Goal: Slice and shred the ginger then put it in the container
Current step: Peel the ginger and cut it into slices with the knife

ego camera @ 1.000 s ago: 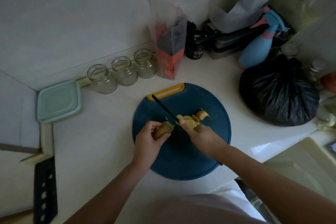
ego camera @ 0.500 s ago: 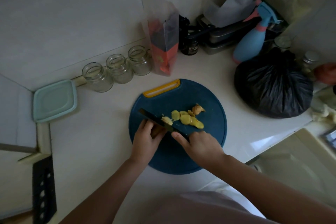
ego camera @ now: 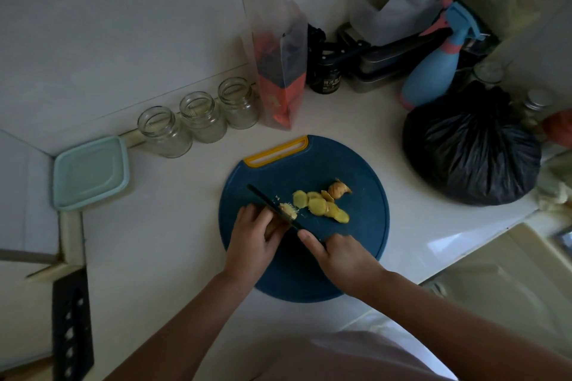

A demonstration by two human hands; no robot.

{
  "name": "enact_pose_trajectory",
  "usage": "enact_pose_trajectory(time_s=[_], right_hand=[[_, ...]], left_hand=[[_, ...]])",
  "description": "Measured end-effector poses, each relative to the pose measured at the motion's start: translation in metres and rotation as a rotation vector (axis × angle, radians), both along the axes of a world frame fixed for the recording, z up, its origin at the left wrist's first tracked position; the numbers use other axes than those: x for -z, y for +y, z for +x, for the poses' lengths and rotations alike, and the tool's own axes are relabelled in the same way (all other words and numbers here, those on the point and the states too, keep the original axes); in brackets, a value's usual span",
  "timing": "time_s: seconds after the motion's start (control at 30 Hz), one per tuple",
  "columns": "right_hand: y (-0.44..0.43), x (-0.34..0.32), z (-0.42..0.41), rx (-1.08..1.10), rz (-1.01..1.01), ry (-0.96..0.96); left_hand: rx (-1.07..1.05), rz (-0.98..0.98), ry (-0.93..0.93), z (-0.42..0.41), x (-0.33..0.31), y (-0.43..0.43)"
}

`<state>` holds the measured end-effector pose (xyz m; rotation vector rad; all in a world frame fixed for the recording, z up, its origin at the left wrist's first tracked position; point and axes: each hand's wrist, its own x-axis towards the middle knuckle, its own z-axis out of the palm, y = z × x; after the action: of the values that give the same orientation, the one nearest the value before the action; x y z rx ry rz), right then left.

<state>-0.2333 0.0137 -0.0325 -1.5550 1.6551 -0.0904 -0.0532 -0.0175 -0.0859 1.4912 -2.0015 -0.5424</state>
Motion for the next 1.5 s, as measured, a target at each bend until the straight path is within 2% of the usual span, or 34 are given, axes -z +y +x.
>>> enact_pose_trajectory(time_s=[0.5, 1.03, 1.2, 1.37, 1.5], right_hand=[[-0.021, -0.019, 0.001, -0.091, 0.172, -0.026], [-0.047, -0.022, 0.010, -0.117, 0.182, -0.041], [-0.049, -0.015, 0.012, -0.136, 0.229, -0.020], [-0.069, -0.015, 0.026, -0.134, 0.193, 0.011], [-0.066, -0.013, 0.028, -0.158, 0.256, 0.024]], left_hand=[[0.005, 0.112, 0.043, 0.003, 0.004, -0.007], [-0.005, 0.164, 0.144, 0.004, 0.008, -0.012], [-0.010, 0.127, 0.128, 0.003, 0.009, -0.012], [-0.017, 0.097, 0.075, 0.002, 0.014, -0.011], [-0.011, 0.057, 0.072, 0.003, 0.016, -0.012]])
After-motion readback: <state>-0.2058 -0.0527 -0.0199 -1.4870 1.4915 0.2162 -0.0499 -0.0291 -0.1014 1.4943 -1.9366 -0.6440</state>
